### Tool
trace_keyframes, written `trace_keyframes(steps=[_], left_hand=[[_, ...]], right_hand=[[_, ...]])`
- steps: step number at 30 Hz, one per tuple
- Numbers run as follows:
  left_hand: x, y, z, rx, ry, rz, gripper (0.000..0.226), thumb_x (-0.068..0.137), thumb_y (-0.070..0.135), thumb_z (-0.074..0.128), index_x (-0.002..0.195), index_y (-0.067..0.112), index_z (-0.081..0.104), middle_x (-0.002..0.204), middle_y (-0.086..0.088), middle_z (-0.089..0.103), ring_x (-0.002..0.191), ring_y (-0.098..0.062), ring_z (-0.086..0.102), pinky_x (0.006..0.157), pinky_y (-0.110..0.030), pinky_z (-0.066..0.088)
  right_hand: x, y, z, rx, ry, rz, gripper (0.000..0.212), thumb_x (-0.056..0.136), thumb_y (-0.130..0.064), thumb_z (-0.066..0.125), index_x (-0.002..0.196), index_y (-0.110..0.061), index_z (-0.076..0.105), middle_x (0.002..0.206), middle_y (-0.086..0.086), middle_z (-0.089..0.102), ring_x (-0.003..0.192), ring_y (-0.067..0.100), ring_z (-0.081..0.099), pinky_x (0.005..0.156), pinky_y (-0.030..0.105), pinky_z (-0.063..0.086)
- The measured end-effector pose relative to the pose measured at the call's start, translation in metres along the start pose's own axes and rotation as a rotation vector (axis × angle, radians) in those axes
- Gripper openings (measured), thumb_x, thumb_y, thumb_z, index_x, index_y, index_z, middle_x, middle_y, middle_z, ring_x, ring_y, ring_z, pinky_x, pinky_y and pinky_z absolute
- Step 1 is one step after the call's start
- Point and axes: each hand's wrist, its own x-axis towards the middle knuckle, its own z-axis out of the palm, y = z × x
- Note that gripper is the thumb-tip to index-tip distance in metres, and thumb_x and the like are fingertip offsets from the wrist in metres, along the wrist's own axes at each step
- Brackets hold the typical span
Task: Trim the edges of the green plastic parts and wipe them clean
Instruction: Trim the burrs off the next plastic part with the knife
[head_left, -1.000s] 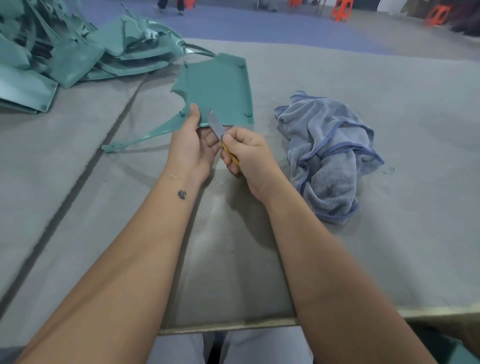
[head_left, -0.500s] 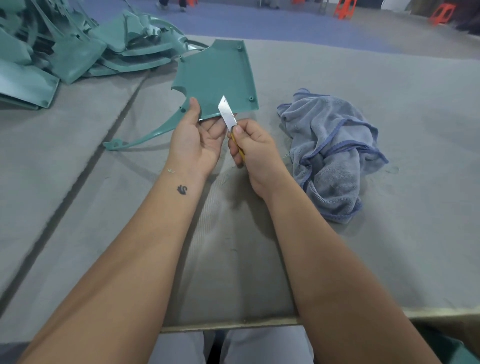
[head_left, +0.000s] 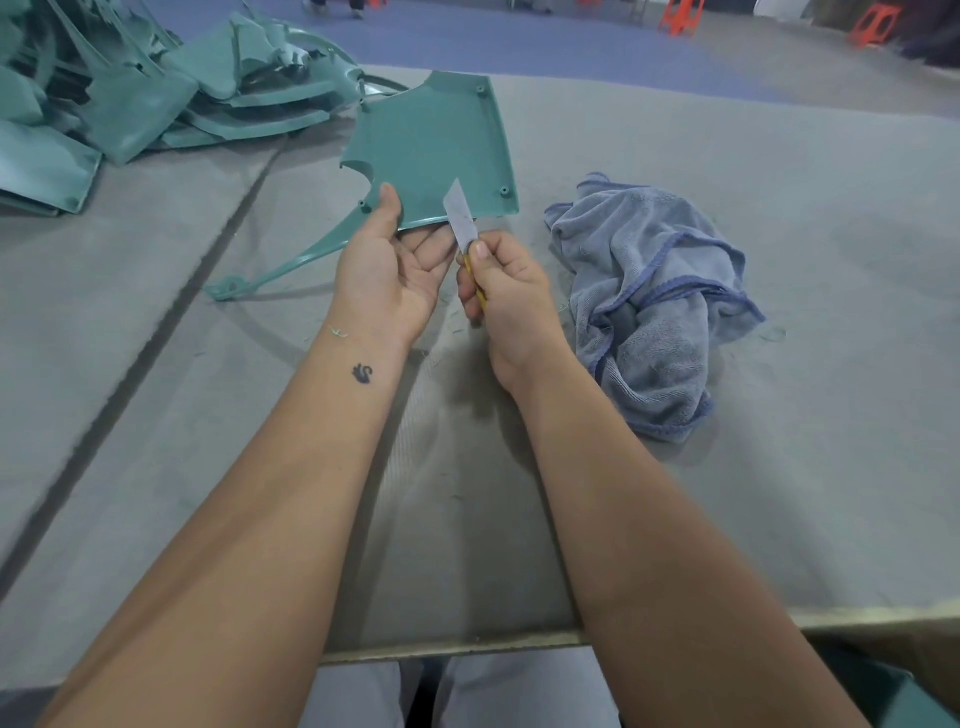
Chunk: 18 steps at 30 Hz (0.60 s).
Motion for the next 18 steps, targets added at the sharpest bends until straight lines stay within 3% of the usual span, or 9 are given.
trace_keyframes(steps=[6,9,13,18], left_hand=[[-0.001,0.006,-0.005,0.019,-0.019,0.018,0.038,0.105,0.024,0.036,0.13,-0.001,0.05,0.106,-0.02,0.069,0.096,-0.032,0.068,0.085,-0.037,0.057],[-0.001,0.011,-0.009,0.029,-0.044,0.043,0.037,0.105,0.025,0.036,0.128,-0.001,0.051,0.1,-0.018,0.072,0.095,-0.031,0.07,0.084,-0.036,0.058],[0.0,0.015,-0.013,0.128,-0.046,0.03,0.033,0.105,0.03,0.036,0.116,0.007,0.057,0.095,-0.015,0.074,0.089,-0.029,0.072,0.086,-0.037,0.057],[0.005,0.018,-0.02,0.278,-0.037,-0.043,0.03,0.102,0.04,0.034,0.109,0.025,0.059,0.099,-0.002,0.075,0.106,-0.016,0.068,0.101,-0.045,0.042]], right_hand=[[0.004,-0.005,-0.007,0.184,0.084,0.081,0.028,0.103,-0.011,0.037,0.078,-0.016,0.049,0.063,0.001,0.044,0.052,0.009,0.035,0.05,0.019,0.03],[0.002,-0.005,-0.007,0.127,0.049,0.078,0.026,0.102,-0.013,0.039,0.079,-0.017,0.05,0.062,0.0,0.047,0.05,0.01,0.036,0.051,0.021,0.029],[0.002,-0.009,-0.009,0.254,0.031,0.102,0.028,0.1,-0.021,0.043,0.076,-0.014,0.056,0.058,0.001,0.05,0.048,0.01,0.039,0.047,0.021,0.029],[0.007,-0.008,-0.014,0.24,0.097,0.085,0.046,0.101,-0.038,0.037,0.078,-0.015,0.069,0.057,0.001,0.054,0.053,0.012,0.043,0.056,0.023,0.034]])
